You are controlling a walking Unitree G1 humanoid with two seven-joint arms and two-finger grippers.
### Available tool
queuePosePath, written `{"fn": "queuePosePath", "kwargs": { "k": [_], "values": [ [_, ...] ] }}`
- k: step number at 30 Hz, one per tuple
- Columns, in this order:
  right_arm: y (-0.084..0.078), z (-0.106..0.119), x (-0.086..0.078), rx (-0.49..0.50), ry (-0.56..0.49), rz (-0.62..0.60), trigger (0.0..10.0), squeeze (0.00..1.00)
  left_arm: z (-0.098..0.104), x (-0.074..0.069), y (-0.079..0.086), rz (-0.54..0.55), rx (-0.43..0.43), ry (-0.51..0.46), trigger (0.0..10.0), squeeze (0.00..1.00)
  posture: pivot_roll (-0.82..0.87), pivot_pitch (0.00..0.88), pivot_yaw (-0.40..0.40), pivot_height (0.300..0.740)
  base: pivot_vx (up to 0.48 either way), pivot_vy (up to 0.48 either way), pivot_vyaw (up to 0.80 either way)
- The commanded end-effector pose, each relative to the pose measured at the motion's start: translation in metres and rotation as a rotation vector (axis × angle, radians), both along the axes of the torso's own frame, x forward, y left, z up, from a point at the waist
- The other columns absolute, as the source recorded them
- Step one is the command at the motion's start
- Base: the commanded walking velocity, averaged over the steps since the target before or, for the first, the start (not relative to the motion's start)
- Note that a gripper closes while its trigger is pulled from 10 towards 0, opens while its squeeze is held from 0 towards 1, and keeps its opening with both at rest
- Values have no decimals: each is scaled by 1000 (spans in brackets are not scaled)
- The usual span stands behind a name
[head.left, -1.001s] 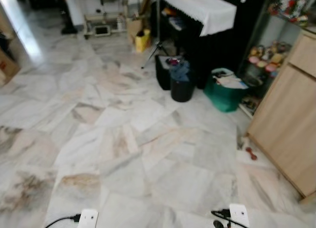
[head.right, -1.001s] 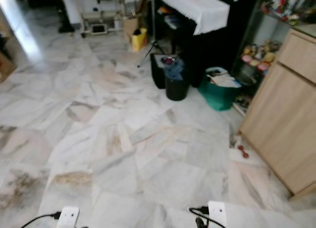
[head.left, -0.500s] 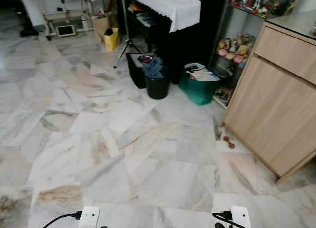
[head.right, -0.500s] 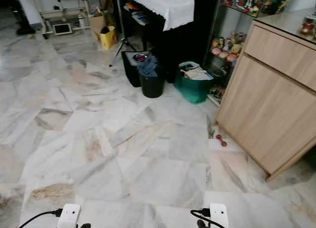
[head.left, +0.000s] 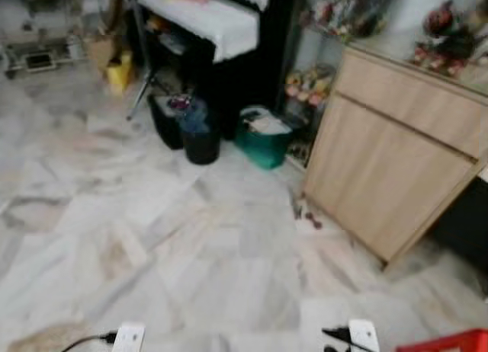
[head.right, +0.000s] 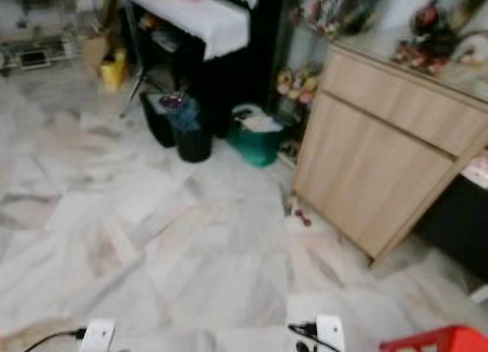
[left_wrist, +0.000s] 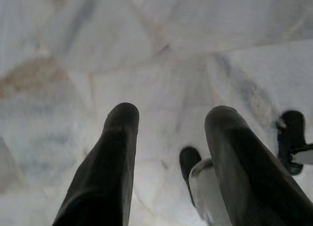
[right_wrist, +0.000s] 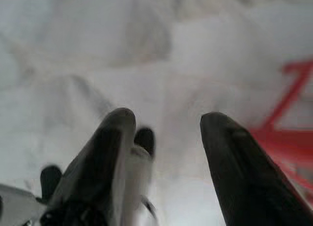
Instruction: Hang keys on a hook
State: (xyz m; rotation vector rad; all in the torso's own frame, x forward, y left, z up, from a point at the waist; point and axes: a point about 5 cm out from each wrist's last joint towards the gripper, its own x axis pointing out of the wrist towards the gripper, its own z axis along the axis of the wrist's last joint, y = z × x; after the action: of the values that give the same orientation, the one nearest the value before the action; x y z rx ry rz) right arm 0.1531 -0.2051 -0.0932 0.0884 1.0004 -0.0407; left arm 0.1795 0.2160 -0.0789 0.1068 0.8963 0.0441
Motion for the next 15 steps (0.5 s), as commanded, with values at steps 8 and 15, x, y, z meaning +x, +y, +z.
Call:
{"fn": "queuePosePath", "kwargs": {
  "k": [8,15],
  "values": [
    [-1,-1,-2,5,8,-10,10000,0,1,2,1,-19,11,-11,10000,0,43,0,-22,740,0,0,-756],
    [-4,-1,-3,-1,6,-17,10000,0,1,1,1,-14,9,-7,10000,0,44,0,-22,740,0,0,-756]
  ]
}}
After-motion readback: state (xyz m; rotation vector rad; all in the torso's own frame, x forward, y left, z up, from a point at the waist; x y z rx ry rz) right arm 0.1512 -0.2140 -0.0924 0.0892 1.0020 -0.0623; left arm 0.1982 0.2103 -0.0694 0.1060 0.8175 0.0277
